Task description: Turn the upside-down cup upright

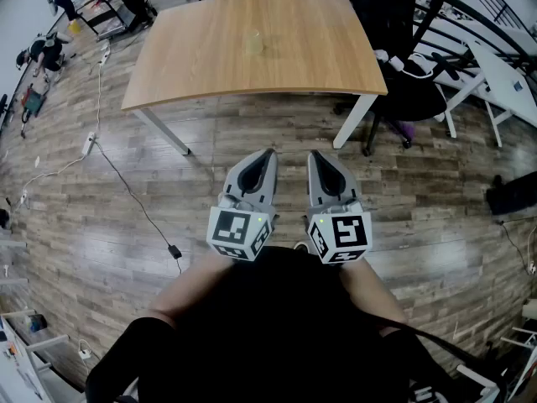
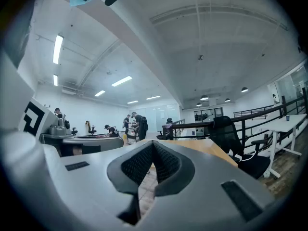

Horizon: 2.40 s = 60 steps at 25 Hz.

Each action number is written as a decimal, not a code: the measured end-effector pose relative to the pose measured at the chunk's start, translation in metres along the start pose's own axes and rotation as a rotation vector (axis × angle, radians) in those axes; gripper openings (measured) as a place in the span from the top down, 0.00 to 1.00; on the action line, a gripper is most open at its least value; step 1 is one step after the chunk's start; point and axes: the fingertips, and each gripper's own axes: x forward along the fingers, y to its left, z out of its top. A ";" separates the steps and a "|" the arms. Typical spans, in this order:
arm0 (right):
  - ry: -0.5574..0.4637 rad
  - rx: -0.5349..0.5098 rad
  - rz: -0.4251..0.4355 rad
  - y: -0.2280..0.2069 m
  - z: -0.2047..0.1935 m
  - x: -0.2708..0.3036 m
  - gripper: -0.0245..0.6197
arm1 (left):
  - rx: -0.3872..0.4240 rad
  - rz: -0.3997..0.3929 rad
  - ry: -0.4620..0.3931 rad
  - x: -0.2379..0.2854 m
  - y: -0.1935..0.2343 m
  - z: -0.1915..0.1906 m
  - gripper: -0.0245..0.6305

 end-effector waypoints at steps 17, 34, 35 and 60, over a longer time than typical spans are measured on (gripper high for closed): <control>0.015 0.011 -0.024 0.089 -0.005 0.045 0.94 | -0.020 -0.039 0.026 -0.051 0.084 0.000 0.95; 0.106 0.062 -0.028 0.061 -0.044 0.176 0.94 | -0.070 -0.008 0.095 0.019 0.181 -0.037 0.95; 0.109 0.066 -0.017 0.053 -0.046 0.195 0.94 | -0.067 0.002 0.100 0.033 0.192 -0.039 0.95; 0.270 0.083 0.151 -0.107 -0.117 0.517 0.94 | -0.073 0.166 0.233 0.350 0.363 -0.107 0.95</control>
